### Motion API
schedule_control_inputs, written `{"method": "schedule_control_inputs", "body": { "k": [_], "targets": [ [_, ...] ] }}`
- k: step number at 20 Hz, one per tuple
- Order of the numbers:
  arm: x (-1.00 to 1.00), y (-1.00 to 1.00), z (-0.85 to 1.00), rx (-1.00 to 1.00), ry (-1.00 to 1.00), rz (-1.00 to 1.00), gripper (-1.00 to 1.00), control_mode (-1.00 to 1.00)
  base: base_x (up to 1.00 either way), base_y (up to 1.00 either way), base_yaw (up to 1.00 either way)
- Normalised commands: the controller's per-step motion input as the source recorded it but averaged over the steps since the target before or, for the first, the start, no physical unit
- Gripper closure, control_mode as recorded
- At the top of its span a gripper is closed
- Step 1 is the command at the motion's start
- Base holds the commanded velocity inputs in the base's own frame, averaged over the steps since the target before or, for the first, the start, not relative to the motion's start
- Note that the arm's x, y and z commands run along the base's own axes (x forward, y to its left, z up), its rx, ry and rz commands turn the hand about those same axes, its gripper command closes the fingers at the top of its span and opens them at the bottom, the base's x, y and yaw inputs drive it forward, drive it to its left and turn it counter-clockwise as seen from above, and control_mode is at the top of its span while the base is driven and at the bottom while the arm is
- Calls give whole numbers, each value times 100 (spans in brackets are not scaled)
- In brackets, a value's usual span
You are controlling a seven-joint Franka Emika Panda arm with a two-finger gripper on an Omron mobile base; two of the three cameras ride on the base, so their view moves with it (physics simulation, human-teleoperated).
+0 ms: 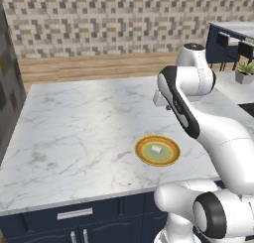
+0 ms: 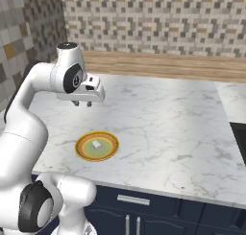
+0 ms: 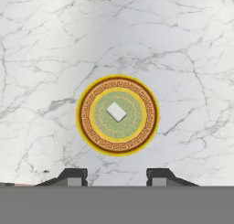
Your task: Pick up the marshmallow and place it in the cup of hot chocolate on the dining counter.
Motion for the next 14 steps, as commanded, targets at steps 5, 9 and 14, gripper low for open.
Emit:
{"method": "schedule_control_inputs", "body": {
  "k": [5,9,14],
  "targets": [
    [-30,7,0,0,-1,0,-100,-100,0,0,0],
    [-42,23,0,0,0,0,-100,-100,0,0,0],
    [-29,14,-19,0,4,0,-100,-100,0,0,0]
  ]
}}
